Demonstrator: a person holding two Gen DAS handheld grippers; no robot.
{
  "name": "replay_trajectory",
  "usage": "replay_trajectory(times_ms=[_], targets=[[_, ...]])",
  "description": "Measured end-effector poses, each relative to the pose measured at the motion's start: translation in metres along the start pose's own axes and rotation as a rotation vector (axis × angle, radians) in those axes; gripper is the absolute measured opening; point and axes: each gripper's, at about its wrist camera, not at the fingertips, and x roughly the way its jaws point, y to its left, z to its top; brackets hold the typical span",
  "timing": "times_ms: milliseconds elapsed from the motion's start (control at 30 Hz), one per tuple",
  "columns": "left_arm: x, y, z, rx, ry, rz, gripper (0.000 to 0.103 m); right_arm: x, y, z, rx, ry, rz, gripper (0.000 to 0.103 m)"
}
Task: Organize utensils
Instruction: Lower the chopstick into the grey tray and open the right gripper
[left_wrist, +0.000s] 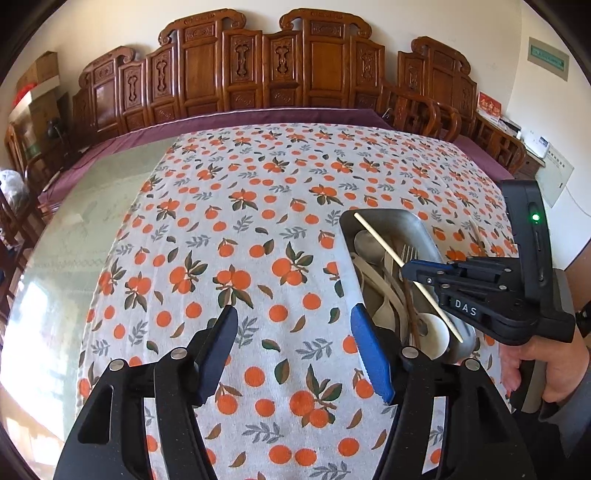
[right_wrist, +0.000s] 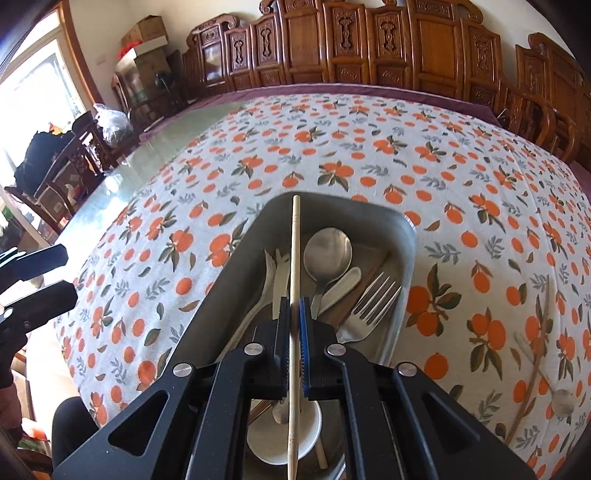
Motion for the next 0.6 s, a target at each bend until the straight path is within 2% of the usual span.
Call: replay_trajectory(times_ms=[367, 600], targets=[[0.001, -0.002, -0.001, 0.008, 0.009, 0.020, 0.061, 0.015, 0.003, 0.003, 0.066, 0.029, 0.036, 0.006], [-0.001, -0.008, 0.000, 0.015, 0.008, 0.023, 0.061, 0.001, 0.006, 0.005, 0.022, -0.008, 0.044, 0.008]])
